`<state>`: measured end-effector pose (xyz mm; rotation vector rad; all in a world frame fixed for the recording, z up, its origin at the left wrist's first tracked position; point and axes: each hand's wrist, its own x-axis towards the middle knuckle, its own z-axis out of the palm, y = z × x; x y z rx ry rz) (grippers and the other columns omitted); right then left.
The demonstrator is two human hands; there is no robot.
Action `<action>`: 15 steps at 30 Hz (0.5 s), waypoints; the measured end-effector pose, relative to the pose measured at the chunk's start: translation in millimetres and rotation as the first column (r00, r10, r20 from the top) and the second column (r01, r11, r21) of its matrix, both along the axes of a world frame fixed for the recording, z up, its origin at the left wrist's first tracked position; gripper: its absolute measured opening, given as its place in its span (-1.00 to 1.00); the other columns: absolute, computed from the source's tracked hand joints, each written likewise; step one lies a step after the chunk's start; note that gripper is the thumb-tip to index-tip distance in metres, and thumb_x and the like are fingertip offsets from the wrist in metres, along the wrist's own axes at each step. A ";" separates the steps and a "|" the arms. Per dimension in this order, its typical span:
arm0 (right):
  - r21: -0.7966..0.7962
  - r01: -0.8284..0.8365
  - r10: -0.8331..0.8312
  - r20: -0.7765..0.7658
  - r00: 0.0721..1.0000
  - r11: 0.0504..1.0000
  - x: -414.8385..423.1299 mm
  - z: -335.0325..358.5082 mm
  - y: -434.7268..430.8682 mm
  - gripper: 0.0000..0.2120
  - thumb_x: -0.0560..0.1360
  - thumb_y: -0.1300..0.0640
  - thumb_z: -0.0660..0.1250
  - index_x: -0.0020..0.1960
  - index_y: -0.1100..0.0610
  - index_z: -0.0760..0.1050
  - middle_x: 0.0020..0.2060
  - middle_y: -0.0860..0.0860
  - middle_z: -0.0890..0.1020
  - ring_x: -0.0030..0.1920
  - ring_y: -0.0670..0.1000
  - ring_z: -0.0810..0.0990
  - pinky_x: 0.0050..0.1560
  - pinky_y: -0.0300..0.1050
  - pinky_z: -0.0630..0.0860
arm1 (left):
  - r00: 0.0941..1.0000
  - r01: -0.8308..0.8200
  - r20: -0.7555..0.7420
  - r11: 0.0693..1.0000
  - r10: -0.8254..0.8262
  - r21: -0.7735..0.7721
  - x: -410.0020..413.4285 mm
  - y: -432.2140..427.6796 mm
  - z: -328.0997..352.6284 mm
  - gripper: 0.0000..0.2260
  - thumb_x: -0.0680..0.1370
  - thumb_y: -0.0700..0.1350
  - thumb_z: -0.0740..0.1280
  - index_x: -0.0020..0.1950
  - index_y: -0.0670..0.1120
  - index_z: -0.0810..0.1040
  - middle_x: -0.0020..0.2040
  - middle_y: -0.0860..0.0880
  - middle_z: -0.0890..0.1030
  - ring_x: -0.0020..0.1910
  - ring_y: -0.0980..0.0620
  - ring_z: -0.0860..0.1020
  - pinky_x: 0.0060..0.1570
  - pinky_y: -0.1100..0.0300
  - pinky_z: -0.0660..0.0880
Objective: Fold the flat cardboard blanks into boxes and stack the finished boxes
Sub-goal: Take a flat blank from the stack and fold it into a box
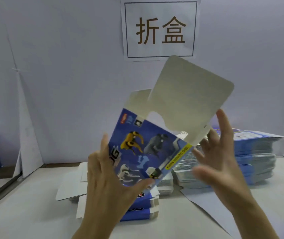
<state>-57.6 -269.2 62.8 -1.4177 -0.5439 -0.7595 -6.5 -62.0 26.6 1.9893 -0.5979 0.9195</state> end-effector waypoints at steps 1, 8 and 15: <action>-0.098 0.062 -0.059 0.035 0.998 0.993 1.2 -4.2 2.2 0.11 0.19 0.20 0.55 0.52 -0.25 0.00 0.34 -0.16 0.51 0.35 -0.09 0.49 0.27 -0.17 0.48 | 0.998 0.056 -0.010 0.998 -0.056 0.015 -0.8 -0.4 -0.7 0.05 0.12 0.38 0.43 0.50 0.13 0.05 0.10 0.10 0.29 -0.01 0.22 0.30 0.01 0.33 0.40; 0.240 -0.022 0.041 -0.075 0.996 0.971 -0.3 -6.3 6.7 -0.67 0.36 0.22 0.34 0.00 -0.14 0.64 -0.14 0.00 0.73 -0.13 0.02 0.72 -0.24 -0.16 0.63 | 0.850 0.350 -0.294 0.886 -0.437 -0.305 -7.3 12.9 15.8 -0.28 0.20 0.22 0.57 0.23 0.53 0.26 0.11 0.47 0.44 0.18 0.38 0.47 -0.10 0.37 0.52; 0.022 0.009 -0.006 -0.106 0.994 1.000 -3.0 -8.1 7.8 -0.32 0.30 -0.09 0.40 0.42 -0.09 0.39 0.06 -0.10 0.67 0.05 -0.14 0.65 -0.01 -0.25 0.60 | 0.496 0.543 -0.477 0.687 -0.726 -0.482 -10.3 18.5 16.5 -0.18 0.18 0.13 0.55 0.32 0.47 0.24 0.18 0.15 0.60 0.06 -0.04 0.66 -0.16 0.11 0.64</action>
